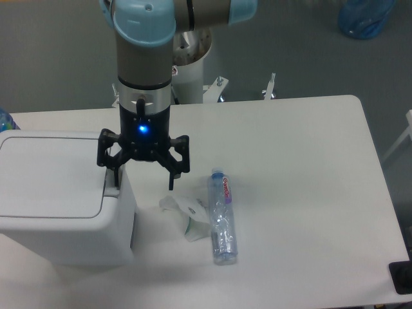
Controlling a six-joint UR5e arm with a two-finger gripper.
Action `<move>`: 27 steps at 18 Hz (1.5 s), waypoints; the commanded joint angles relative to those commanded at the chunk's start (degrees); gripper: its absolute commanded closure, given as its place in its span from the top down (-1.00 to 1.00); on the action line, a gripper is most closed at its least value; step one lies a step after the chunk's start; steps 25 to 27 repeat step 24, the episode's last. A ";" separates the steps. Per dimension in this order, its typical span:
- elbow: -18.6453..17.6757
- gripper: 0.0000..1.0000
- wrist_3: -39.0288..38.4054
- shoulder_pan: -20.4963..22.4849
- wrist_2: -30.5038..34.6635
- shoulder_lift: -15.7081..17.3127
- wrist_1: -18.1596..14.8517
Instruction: Open the trash can
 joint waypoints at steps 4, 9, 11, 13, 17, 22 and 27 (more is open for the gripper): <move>0.00 1.00 0.09 0.00 0.00 -0.09 0.09; 0.09 1.00 0.09 0.00 0.00 -0.09 0.00; 0.44 1.00 0.35 0.00 0.00 0.00 0.09; 1.75 1.00 0.88 0.09 0.09 0.00 0.26; 5.09 1.00 6.40 0.79 1.92 -0.09 3.25; 5.01 1.00 15.81 4.13 11.86 0.53 2.29; 4.83 1.00 16.78 5.88 11.87 0.61 2.20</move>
